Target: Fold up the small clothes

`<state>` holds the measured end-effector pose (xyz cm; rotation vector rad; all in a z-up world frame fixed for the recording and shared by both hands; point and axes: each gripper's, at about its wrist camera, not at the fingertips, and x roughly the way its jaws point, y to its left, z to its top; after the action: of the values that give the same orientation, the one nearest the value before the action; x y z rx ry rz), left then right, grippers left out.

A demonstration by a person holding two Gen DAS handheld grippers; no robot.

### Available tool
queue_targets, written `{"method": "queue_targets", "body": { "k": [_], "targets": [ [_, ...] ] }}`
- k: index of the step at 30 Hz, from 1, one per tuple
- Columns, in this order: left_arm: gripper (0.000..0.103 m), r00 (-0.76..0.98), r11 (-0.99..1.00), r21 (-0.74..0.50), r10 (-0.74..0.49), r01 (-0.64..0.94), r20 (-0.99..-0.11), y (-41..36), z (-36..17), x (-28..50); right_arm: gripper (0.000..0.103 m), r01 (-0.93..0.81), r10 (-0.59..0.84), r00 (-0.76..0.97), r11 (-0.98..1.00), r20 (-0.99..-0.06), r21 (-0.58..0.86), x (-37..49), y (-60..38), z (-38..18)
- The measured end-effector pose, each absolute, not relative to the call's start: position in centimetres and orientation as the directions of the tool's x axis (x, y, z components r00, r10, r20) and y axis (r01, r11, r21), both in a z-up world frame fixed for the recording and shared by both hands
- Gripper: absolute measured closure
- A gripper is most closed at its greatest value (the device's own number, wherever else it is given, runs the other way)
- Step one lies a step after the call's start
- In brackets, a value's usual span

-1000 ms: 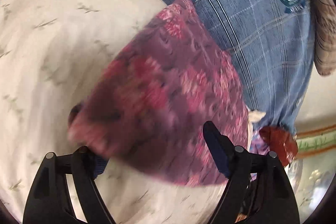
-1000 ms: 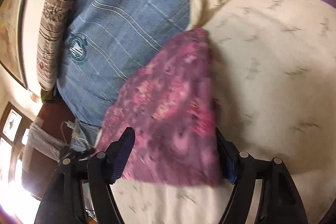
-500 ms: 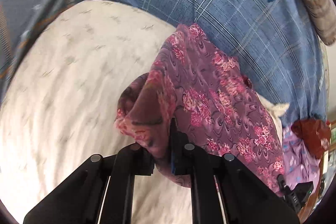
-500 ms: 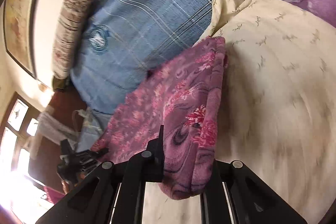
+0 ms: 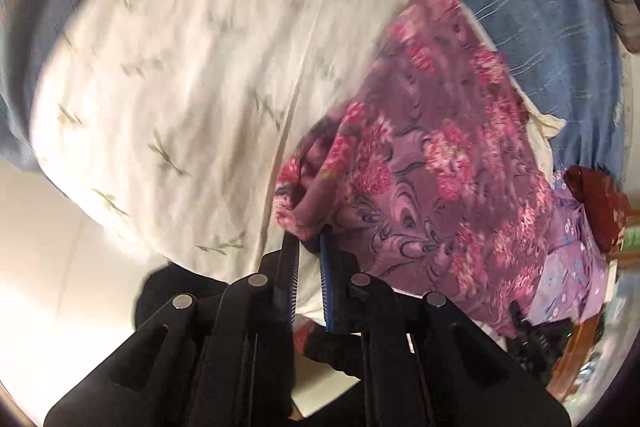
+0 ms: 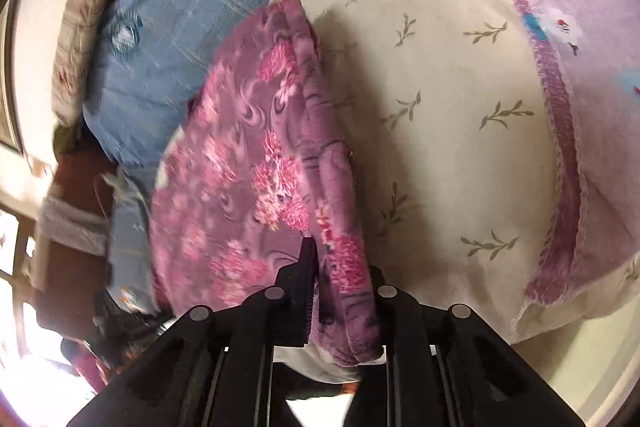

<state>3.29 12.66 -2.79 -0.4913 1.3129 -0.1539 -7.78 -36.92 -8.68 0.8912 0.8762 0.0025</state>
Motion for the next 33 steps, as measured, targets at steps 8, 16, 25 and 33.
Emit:
{"method": "queue_targets", "body": {
  "k": [8,16,25,33],
  "targets": [
    [0.017,0.488,0.95,-0.291,-0.306,0.11,-0.817,10.8,5.9,8.4,0.051,0.286,0.151,0.802,0.753,-0.578,0.593,-6.5,-40.6,0.1],
    [0.017,0.259,0.918,-0.388,-0.396,0.085,-0.881,5.7,0.7,21.5,0.051,0.314,0.149,0.74,0.786,-0.656,0.533,2.7,-40.0,-1.8],
    [0.1,0.252,0.913,-0.402,-0.406,0.071,-0.878,4.6,-0.6,21.4,0.102,0.286,0.1,0.744,0.847,-0.661,0.449,4.1,-39.3,-2.8],
    [0.1,0.38,0.89,-0.442,-0.448,0.109,-0.809,3.9,5.4,21.8,0.102,0.192,0.12,0.827,0.858,-0.549,0.476,4.3,-39.8,3.3]
  ]
}}
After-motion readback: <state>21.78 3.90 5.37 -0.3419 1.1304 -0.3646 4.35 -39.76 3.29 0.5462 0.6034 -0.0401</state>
